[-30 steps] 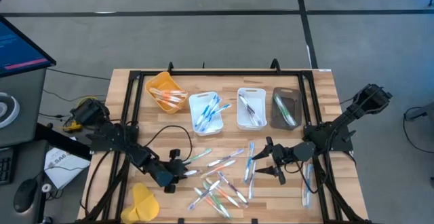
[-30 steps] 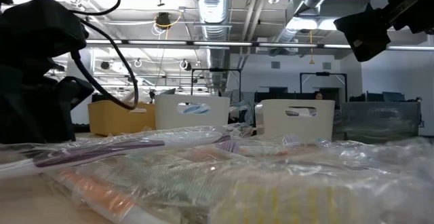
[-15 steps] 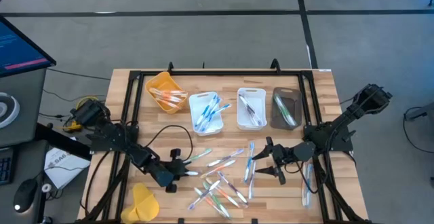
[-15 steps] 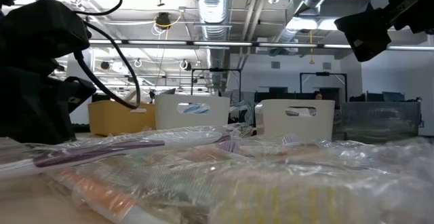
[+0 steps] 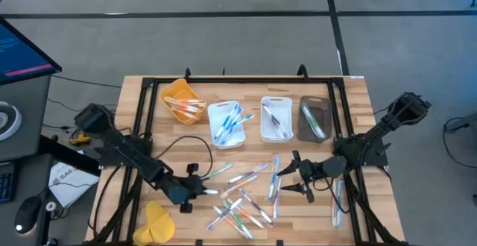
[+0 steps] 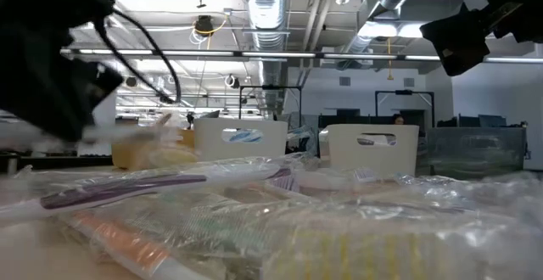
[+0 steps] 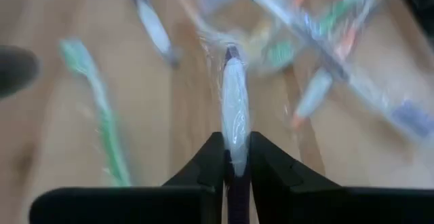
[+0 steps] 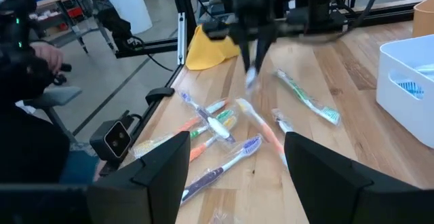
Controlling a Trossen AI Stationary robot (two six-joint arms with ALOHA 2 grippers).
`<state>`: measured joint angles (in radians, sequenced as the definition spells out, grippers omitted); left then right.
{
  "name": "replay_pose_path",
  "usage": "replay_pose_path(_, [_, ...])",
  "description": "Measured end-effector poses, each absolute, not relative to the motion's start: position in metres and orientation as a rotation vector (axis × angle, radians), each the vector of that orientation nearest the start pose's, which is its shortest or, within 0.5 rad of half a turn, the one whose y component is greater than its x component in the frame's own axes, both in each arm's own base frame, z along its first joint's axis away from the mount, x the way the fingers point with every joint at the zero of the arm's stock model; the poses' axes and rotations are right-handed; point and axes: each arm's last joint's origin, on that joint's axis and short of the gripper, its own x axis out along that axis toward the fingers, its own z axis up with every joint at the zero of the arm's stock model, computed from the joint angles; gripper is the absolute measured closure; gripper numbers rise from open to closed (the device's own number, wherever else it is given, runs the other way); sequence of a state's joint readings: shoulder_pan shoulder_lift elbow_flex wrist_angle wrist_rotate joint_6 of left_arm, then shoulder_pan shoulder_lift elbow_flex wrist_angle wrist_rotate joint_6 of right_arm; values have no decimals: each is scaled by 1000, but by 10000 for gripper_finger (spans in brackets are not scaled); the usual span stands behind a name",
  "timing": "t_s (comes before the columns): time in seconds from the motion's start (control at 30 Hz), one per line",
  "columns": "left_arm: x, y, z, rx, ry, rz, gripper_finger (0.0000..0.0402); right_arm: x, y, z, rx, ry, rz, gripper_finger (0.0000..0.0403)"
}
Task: Pick & Place Toothbrushes
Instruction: Put the purple toothbrush into the right white bin
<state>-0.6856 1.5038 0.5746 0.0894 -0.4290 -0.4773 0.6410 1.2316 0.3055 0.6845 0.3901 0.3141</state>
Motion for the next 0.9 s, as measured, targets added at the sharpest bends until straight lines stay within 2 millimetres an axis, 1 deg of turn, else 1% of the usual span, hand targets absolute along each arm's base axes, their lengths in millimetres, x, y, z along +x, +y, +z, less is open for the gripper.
replay_pose_path(0.07, [204,-154,150,-11,698,-46,365,182,123,170,186,248,219,168])
replay_pose_path(0.17, [199,-151,174,-47,571,1,361,181,125,170,161,242,229,168])
replay_pose_path(0.27, [196,-149,192,-87,449,56,360,180,126,173,126,210,223,168])
replay_pose_path(0.33, [199,-150,203,-109,346,87,361,180,127,177,103,168,231,168])
replay_pose_path(0.47, [212,-157,217,-128,158,63,360,181,129,187,53,67,248,168])
replay_pose_path(0.63, [227,-167,219,-83,-32,49,360,188,132,205,-15,-26,239,168])
replay_pose_path(0.77, [243,-166,207,-47,-127,59,360,195,132,218,-22,-64,220,168])
replay_pose_path(0.83, [252,-162,198,-47,-151,50,359,201,132,219,-18,-69,206,168])
replay_pose_path(0.9, [262,-159,190,-47,-156,45,359,207,134,216,-31,-55,197,168])
